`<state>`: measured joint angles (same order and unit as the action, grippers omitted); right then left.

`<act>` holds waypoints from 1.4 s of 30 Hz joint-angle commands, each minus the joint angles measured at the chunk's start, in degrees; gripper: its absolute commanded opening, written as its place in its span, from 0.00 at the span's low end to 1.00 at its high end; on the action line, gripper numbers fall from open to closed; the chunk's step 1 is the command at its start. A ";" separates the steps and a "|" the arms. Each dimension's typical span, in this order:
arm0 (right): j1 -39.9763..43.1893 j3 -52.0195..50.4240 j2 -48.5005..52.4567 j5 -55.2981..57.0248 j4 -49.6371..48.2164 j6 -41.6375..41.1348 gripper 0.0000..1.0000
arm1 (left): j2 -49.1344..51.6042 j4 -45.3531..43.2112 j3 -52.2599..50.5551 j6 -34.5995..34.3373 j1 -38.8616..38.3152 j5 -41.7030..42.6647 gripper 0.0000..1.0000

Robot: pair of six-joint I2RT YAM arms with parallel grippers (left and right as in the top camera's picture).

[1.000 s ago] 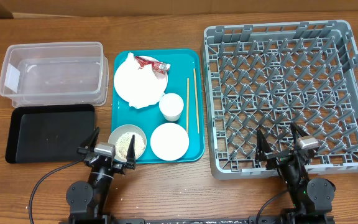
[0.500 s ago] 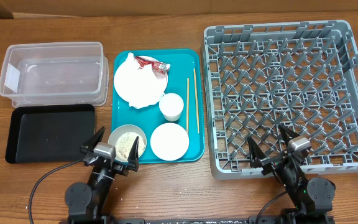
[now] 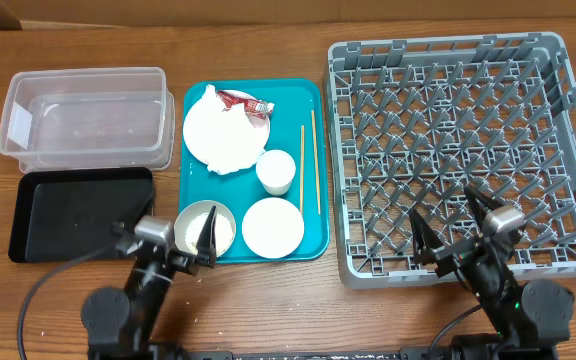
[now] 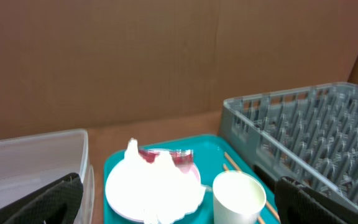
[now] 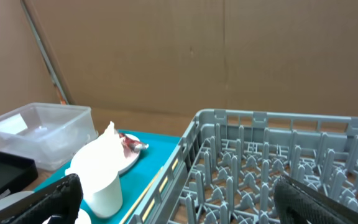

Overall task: Sort waste into correct bins and load items into the dishwasher
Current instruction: 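Reach the left gripper to the plate and grasp the crumpled tissue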

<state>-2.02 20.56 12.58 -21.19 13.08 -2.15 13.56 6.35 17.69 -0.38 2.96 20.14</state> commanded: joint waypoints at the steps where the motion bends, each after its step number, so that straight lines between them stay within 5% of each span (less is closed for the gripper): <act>1: -0.37 7.17 5.18 -0.33 2.54 2.49 1.00 | 7.37 2.25 8.33 3.30 -0.74 0.72 1.00; 14: -0.39 30.53 28.81 0.55 20.96 4.11 1.00 | 42.86 28.11 46.69 5.16 -0.79 0.66 1.00; 24: -0.39 41.57 40.94 0.50 31.91 3.85 1.00 | 75.14 58.77 80.15 5.16 -8.07 -8.37 1.00; 33: -0.39 41.55 45.00 0.52 34.67 -2.58 1.00 | 91.17 57.68 84.37 3.78 -8.94 -6.84 1.00; 37: -0.39 41.55 46.40 0.52 35.17 -2.58 1.00 | 96.10 56.35 84.37 -8.33 -8.90 -15.78 1.00; 42: -0.39 41.55 47.98 0.52 35.65 -2.56 1.00 | 101.94 51.28 84.37 -10.71 -9.75 -17.00 1.00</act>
<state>-2.04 60.45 59.99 -20.73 48.71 -4.29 112.12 59.18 100.55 -6.00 -6.02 6.59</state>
